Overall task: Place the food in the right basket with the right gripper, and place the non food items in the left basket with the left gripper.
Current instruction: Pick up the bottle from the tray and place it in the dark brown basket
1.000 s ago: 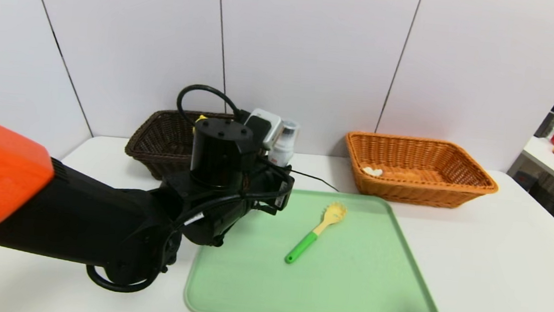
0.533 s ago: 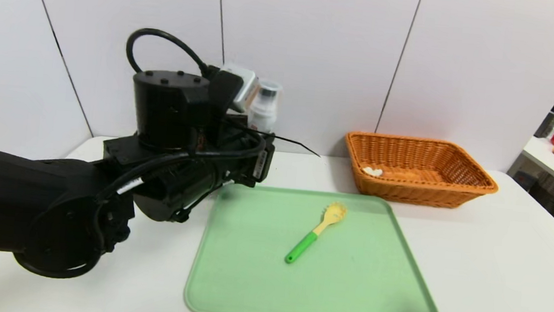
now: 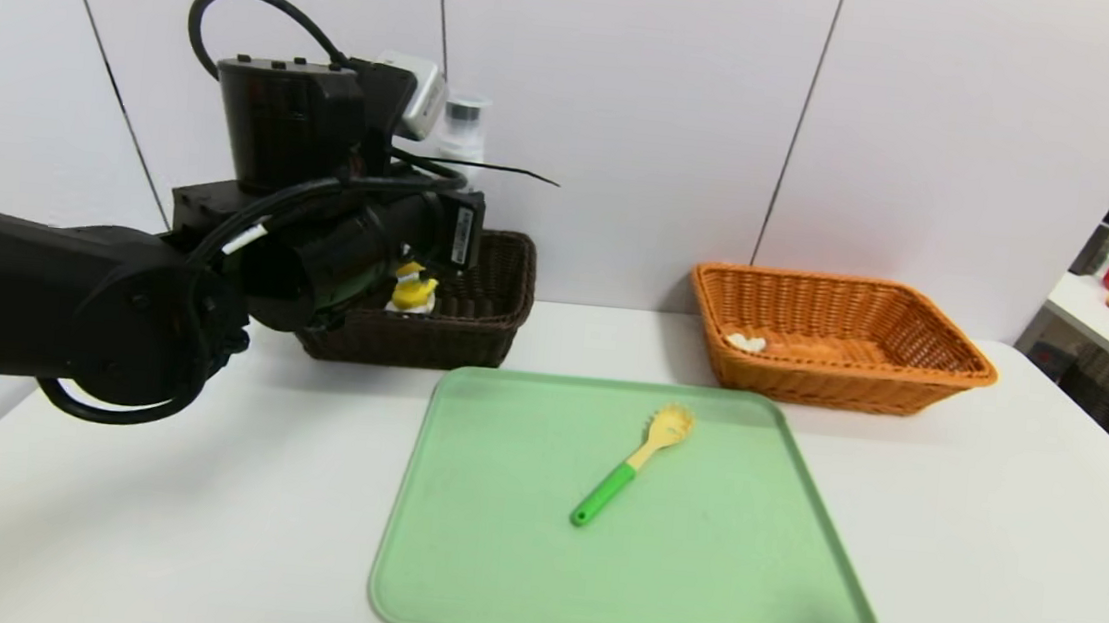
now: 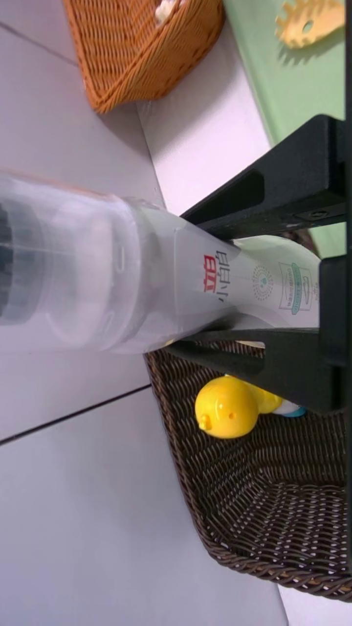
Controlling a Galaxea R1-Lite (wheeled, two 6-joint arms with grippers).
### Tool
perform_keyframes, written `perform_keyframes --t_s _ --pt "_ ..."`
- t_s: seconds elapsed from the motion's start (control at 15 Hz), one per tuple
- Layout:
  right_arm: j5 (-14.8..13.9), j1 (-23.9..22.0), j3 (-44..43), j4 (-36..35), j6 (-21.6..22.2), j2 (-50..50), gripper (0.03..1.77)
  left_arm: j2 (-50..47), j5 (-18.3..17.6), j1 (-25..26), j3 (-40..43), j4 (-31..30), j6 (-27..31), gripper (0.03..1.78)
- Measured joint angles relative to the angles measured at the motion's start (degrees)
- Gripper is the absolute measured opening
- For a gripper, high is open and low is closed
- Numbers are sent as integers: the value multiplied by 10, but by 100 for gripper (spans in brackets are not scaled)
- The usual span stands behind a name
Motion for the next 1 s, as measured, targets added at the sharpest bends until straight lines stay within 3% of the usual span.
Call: perform_keyframes --t_s 1.0 --pt "-1 0 3 0 1 1 170 180 0 29 -113 -4 1 54"
